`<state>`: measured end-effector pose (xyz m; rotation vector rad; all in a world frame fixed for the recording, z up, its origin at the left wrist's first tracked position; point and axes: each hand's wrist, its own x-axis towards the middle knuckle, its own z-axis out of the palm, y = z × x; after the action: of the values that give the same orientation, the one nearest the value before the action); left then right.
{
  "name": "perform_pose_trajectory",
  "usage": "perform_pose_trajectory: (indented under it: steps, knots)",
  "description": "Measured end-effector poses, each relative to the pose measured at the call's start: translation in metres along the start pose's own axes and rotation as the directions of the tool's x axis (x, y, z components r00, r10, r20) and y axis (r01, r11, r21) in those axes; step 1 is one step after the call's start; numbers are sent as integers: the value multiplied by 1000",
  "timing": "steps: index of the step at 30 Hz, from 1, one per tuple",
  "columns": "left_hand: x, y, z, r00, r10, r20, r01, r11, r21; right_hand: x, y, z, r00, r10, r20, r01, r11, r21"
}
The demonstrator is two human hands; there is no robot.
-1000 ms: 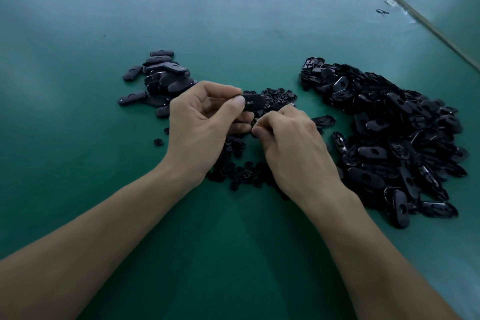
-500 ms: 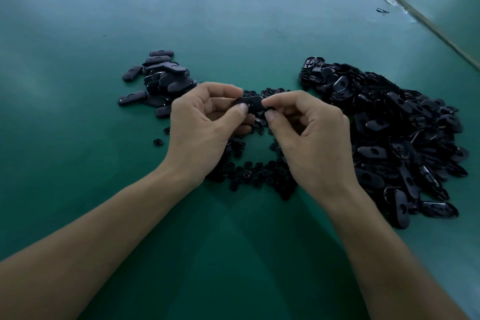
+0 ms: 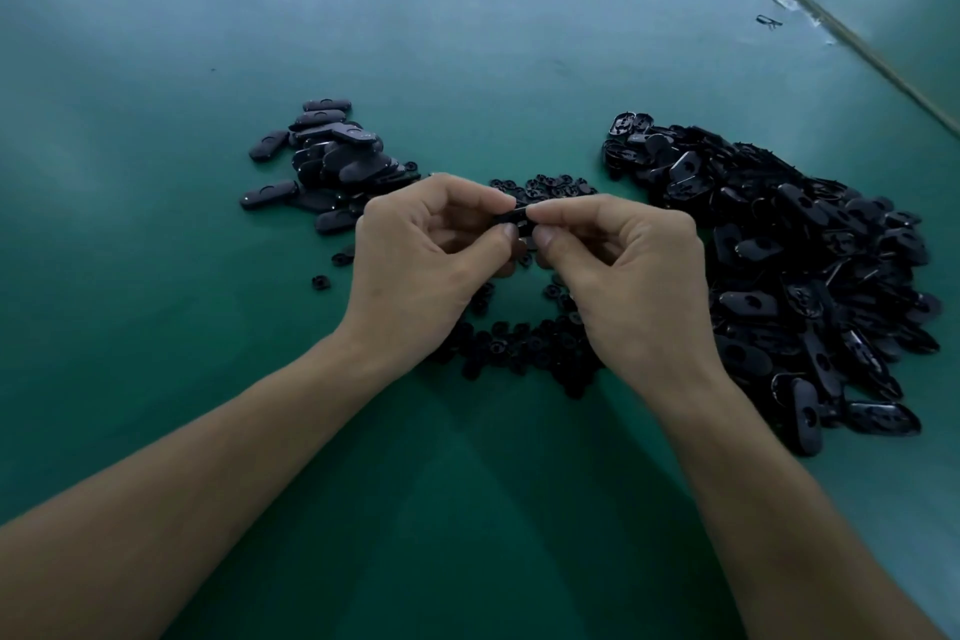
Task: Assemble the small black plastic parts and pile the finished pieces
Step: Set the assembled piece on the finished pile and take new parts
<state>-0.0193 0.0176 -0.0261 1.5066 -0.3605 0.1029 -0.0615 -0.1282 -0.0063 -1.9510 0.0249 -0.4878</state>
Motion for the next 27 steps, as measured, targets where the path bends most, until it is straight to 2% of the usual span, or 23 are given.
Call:
perform_pose_trajectory:
  steps: [13,19,27]
  knots:
    - [-1,0,0,999,-1,40,-1,998,64,-4,-1,3,999,-26,19,29,988,-154]
    - [0,-1,1,999,0,40,-3,997,77,-4,0,4,1000,17,1,-17,996,-90]
    - [1,-2,0,999,3,49,-8,995,95,-2,2,2,999,5,32,-3,997,-79]
